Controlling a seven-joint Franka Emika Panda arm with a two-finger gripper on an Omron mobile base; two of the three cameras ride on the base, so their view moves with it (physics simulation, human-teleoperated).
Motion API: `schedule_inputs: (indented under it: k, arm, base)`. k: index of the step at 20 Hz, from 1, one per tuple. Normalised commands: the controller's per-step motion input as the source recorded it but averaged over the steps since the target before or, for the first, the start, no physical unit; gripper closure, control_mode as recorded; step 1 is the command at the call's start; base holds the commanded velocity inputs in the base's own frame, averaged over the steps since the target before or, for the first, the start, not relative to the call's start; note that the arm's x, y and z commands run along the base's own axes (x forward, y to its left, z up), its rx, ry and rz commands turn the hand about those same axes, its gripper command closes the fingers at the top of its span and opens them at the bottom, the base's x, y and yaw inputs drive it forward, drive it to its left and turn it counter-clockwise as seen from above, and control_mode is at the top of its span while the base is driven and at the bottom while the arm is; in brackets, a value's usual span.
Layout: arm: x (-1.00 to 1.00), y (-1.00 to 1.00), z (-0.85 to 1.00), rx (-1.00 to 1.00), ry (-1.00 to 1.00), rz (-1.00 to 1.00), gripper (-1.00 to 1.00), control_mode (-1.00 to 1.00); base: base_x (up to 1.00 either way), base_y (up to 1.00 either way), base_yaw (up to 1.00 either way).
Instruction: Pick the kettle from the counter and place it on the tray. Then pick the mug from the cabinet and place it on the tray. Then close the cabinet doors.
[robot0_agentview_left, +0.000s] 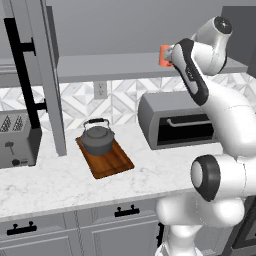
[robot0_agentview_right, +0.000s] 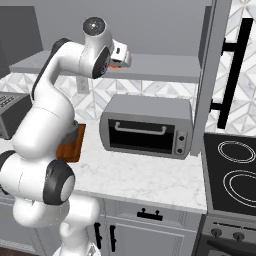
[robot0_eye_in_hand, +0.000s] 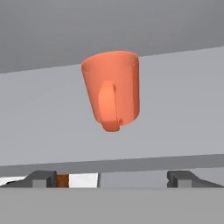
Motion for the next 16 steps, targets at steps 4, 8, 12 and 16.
schedule_inputs:
  k: [4, 8, 12, 16]
  arm:
    - [0.62, -0.05, 0.0, 0.0, 0.11, 0.0, -1.0, -1.0]
    - [0.44, 0.0, 0.0, 0.0, 0.0, 0.0, -1.0, -1.0]
    - [0.3, 0.0, 0.0, -0.03, 0.0, 0.0, -1.0, -1.0]
    - [0.18, 0.01, -0.1, -0.07, 0.0, 0.0, -1.0, -1.0]
  base:
    - [0.0, 0.0, 0.0]
    - [0.0, 0.0, 0.0]
    - [0.0, 0.0, 0.0]
    - [0.0, 0.0, 0.0]
